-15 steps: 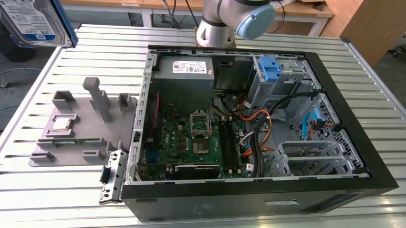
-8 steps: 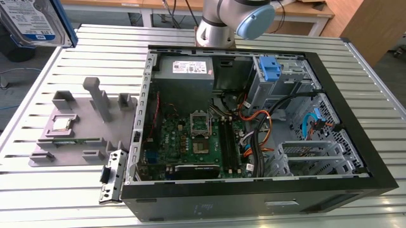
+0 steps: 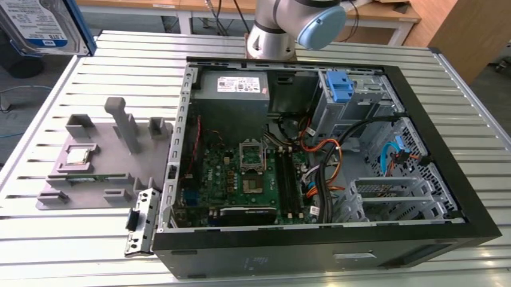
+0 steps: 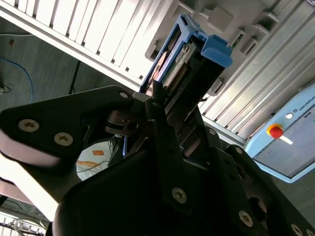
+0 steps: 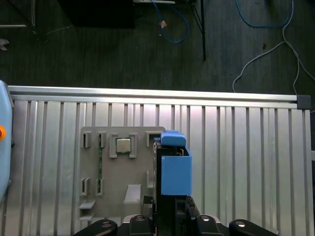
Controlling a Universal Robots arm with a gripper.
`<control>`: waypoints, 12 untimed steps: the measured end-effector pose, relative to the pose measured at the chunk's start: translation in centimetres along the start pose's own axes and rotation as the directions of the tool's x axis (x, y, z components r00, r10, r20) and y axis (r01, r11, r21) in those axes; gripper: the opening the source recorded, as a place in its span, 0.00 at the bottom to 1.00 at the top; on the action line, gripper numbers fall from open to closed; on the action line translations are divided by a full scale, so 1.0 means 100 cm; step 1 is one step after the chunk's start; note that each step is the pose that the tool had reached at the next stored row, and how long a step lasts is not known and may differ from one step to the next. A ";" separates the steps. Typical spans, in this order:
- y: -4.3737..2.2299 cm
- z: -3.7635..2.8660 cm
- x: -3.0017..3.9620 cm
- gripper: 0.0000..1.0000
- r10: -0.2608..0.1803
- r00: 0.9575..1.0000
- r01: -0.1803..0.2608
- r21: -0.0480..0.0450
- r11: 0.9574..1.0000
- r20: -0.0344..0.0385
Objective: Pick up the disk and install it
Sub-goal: 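Pick up the disk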
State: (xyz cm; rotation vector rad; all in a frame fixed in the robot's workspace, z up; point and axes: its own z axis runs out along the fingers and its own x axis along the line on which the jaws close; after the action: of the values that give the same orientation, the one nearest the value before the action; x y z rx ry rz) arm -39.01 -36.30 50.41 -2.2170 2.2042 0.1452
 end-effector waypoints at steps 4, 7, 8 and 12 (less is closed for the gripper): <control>0.0000 -0.0002 0.0000 0.35 0.000 1.000 0.000 0.000 1.000 0.000; 0.0000 -0.0004 0.0000 0.35 0.000 1.000 0.000 0.000 1.000 0.000; 0.0000 -0.0004 0.0000 0.35 0.000 1.000 0.000 0.000 1.000 0.000; 0.0000 -0.0006 0.0000 0.35 0.000 1.000 0.000 0.000 1.000 0.000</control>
State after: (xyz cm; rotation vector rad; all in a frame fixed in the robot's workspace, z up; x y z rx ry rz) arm -39.00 -36.30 50.48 -2.2170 2.2042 0.1452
